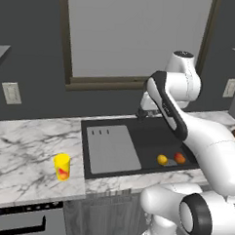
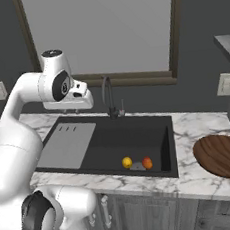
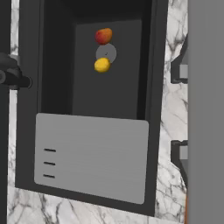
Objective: Remove the mango and lemon from the sink. Then move the bowl and cup from the counter to the sink for washing.
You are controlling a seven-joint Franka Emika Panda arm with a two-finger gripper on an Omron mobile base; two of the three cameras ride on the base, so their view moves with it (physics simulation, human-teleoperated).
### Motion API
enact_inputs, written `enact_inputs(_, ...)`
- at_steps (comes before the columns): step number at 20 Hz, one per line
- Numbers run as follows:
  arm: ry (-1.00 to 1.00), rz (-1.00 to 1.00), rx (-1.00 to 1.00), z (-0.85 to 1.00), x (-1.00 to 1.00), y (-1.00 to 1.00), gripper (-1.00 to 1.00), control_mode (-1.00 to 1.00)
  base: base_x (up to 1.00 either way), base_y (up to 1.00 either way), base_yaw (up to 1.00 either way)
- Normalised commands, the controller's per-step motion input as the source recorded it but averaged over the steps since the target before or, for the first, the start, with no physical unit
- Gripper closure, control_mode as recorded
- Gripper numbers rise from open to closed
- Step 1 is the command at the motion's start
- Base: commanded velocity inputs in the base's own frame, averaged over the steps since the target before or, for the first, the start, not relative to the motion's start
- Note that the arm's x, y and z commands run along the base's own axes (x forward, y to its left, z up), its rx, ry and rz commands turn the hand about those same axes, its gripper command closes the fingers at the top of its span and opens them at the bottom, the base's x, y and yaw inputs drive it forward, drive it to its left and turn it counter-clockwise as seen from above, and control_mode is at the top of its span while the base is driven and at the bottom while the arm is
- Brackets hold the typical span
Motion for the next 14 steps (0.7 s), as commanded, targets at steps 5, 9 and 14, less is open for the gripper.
enact_inputs(5,0.0,0.0,0.0,0.0,-0.01,0.0,-1.0,-1.0,0.0,0.0,0.0)
enact_inputs(9,0.0,0.0,0.0,0.0,-0.09,0.0,-1.0,-1.0,0.0,0.0,0.0)
enact_inputs(14,-0.02,0.0,0.0,0.0,-0.15,0.0,-1.0,-1.0,0.0,0.0,0.0)
